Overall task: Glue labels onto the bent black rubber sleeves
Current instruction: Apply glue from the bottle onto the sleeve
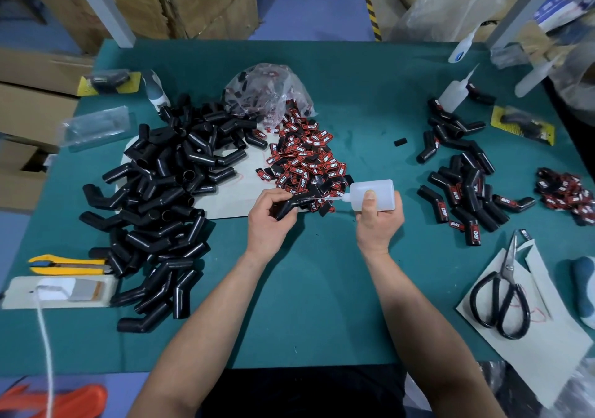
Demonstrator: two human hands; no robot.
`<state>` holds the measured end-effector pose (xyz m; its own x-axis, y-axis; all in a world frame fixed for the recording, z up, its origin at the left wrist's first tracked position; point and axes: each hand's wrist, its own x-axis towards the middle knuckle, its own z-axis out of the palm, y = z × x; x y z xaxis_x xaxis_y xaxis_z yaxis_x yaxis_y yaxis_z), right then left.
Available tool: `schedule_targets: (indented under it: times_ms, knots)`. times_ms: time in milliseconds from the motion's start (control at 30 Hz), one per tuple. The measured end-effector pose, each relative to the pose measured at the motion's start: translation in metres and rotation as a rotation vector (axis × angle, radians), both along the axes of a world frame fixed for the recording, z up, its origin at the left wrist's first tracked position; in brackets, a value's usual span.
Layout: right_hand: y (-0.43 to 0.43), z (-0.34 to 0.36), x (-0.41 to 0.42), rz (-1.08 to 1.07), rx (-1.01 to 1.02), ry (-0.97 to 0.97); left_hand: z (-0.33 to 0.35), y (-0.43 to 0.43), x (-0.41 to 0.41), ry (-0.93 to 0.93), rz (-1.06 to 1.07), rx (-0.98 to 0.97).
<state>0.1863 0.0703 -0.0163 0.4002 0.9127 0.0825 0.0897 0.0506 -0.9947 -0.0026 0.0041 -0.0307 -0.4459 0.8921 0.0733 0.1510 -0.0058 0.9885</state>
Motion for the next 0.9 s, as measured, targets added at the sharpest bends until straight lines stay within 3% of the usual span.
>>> schedule_targets:
  times_ms: [900]
  knots:
    - [0.0045,-0.0007,0.0039,-0.038,0.005,-0.035,0.0018,0.0001,0.001,-0.001,0.036,0.008]
